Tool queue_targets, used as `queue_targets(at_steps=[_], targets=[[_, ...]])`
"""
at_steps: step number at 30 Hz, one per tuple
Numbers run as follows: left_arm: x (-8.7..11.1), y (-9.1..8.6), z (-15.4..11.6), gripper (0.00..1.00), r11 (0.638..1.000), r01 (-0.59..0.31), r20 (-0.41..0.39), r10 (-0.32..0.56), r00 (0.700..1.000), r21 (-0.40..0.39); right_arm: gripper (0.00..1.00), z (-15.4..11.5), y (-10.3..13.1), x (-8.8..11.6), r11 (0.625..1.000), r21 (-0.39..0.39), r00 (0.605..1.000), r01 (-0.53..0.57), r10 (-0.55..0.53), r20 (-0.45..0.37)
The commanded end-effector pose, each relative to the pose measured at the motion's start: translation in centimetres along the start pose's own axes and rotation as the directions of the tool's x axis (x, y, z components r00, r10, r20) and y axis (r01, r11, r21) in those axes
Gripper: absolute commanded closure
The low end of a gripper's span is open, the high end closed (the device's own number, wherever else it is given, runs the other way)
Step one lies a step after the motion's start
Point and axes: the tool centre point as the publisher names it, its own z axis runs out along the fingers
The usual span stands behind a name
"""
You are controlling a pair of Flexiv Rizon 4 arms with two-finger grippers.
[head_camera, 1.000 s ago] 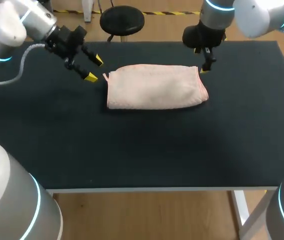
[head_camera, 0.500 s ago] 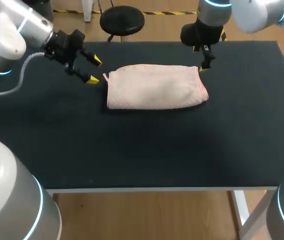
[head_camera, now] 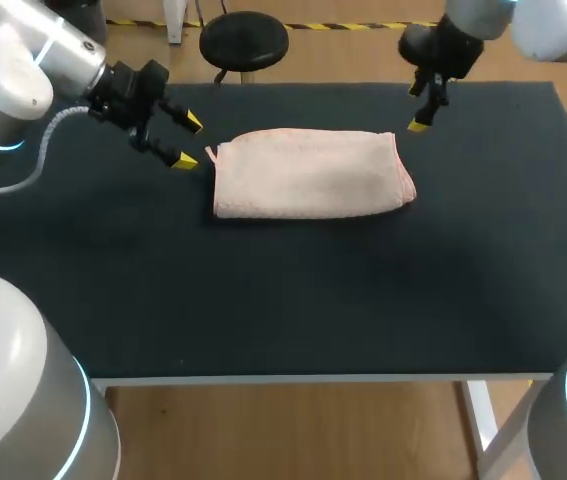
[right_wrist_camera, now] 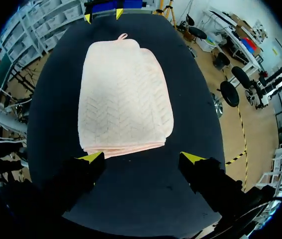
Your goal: Fold the towel
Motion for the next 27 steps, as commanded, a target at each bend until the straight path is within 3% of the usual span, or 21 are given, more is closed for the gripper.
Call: queue_targets(at_steps=[1,13,17,19,20,22,23,24,27], targets=[[-0.1,0.1,0.1,0.00,1.000,-0.001,-0.001,0.001,1.000,0.002,0.00,-0.6,-1.2,-0.4,0.390,-0.519,0.646,-0.761,0.378,-0.664],[-0.1,0.1,0.1,0.00,1.000,-0.001,-0.001,0.001,1.000,0.002,0.00,-0.6,-1.2,-0.4,0.390,-0.519,0.646,-0.761,0.378,-0.664],[-0.1,0.1,0.1,0.00,1.000,-0.001,-0.001,0.001,1.000,0.002,0.00,1.3,-1.2,1.7,0.179,-0.433,0.467,-0.883,0.403,-0.787],[-0.1,0.1,0.1,0.00,1.000,-0.001,-0.001,0.001,1.000,0.002,0.00,2.2,-1.0,2.8,0.113,-0.392,0.402,-0.913,0.411,-0.818],[-0.1,0.1,0.1,0.00,1.000,-0.001,-0.001,0.001,1.000,0.002,0.00,2.8,-1.0,3.3,0.107,-0.369,0.379,-0.923,0.410,-0.830],[-0.1,0.1,0.1,0.00,1.000,-0.001,-0.001,0.001,1.000,0.002,0.00,3.5,-1.0,3.8,0.037,-0.327,0.311,-0.944,0.424,-0.850],[-0.1,0.1,0.1,0.00,1.000,-0.001,-0.001,0.001,1.000,0.002,0.00,3.8,-1.0,4.2,0.045,-0.316,0.305,-0.948,0.416,-0.857],[-0.1,0.1,0.1,0.00,1.000,-0.001,-0.001,0.001,1.000,0.002,0.00,4.1,-1.0,4.4,0.021,-0.298,0.277,-0.954,0.431,-0.859],[-0.1,0.1,0.1,0.00,1.000,-0.001,-0.001,0.001,1.000,0.002,0.00,4.6,-1.2,4.5,-0.002,-0.269,0.241,-0.963,0.440,-0.865]])
